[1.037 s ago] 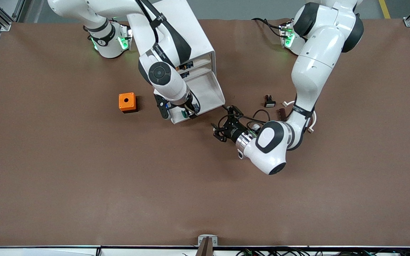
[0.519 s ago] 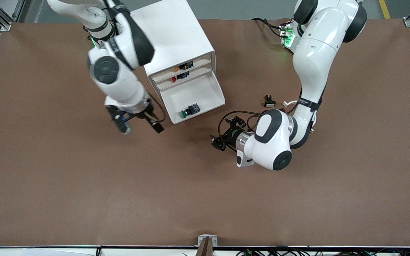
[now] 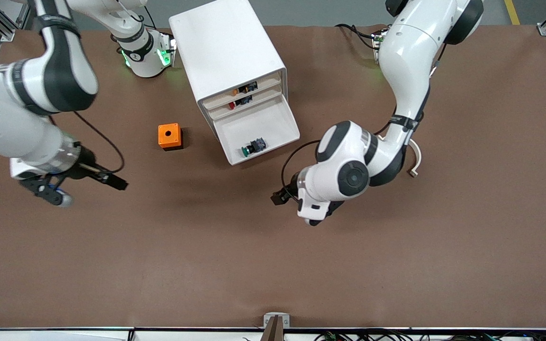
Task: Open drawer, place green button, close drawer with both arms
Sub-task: 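Withdraw the right gripper while the left gripper moves to the drawer front, then push the drawer closed into the cabinet with the left gripper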
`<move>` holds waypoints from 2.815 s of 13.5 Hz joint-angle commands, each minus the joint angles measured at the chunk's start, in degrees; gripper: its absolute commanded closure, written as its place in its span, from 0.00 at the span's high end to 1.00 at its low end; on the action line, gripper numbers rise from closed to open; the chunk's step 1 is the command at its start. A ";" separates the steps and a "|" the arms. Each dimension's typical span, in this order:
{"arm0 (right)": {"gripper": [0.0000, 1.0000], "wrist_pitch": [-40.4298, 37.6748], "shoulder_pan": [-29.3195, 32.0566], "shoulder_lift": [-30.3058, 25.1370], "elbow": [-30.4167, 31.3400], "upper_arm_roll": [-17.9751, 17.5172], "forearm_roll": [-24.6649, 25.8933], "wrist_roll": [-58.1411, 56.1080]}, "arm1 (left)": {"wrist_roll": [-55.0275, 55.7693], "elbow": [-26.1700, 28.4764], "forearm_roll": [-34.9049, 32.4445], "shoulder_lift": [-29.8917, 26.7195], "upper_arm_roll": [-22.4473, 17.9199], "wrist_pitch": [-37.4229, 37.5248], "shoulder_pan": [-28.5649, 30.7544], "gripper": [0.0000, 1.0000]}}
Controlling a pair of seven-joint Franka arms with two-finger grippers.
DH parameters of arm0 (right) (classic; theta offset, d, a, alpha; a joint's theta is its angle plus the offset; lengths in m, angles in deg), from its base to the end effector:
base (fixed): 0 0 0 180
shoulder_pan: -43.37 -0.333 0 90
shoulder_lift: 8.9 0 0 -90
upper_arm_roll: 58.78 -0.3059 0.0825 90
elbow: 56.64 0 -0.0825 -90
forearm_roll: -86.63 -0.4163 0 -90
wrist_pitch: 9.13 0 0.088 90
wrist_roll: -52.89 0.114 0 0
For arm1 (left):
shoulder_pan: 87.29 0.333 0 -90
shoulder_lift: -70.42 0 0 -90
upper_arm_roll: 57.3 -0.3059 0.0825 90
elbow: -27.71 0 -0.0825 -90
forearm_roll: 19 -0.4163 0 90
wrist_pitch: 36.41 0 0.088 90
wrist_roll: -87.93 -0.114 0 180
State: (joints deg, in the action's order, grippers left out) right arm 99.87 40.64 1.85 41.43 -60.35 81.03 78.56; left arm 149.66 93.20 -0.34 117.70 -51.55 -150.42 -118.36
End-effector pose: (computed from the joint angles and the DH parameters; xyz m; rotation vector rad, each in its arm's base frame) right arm 0.6449 0.0553 0.4487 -2.9840 0.6129 0.0338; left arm 0.6316 -0.4726 0.2898 2.7281 0.8415 -0.3835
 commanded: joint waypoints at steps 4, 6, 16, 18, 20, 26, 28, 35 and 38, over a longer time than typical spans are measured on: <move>0.99 -1.95 8.80 -6.34 0.45 -1.34 5.24 -21.95 | 0.31 4.19 -8.90 -0.43 -0.92 -5.61 -6.54 0.99; 1.00 -1.95 9.93 -8.45 0.37 -1.33 6.99 -26.08 | 2.24 6.21 -14.06 -0.26 -0.84 -6.75 -8.66 0.99; 1.00 -7.05 8.71 -12.50 -0.34 -2.30 6.47 -24.17 | 7.25 16.41 -17.34 -3.86 1.80 -9.04 -12.44 0.99; 1.00 -6.96 8.62 -12.24 -0.34 -2.30 6.04 -24.08 | 7.52 16.51 -16.99 -4.21 3.03 -7.21 -12.36 0.99; 1.00 -7.05 8.45 -12.33 -0.42 -2.56 6.03 -24.17 | 8.31 16.51 -16.90 -4.21 4.52 -5.36 -12.44 0.99; 1.00 -8.90 6.60 -12.15 -1.39 -2.48 6.39 -24.26 | 12.18 16.51 -12.34 -3.86 6.64 -1.66 -12.53 0.99; 1.00 -8.54 7.04 -12.15 -1.57 -2.39 6.39 -24.26 | 13.40 16.51 -9.97 -3.60 6.72 -1.57 -12.62 0.99; 1.00 -8.02 6.87 -11.80 -5.08 -2.30 6.91 -24.26 | 13.06 16.60 3.11 -2.55 6.72 -1.66 -12.97 0.99; 1.00 -6.70 6.87 -11.54 -5.08 -2.30 7.00 -24.26 | 12.71 16.68 7.43 -1.76 6.72 -1.66 -12.53 0.99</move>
State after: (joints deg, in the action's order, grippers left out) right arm 92.94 47.32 -10.05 37.02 -62.25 86.91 53.64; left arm 162.23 109.56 4.44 115.75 -44.86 -152.47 -131.12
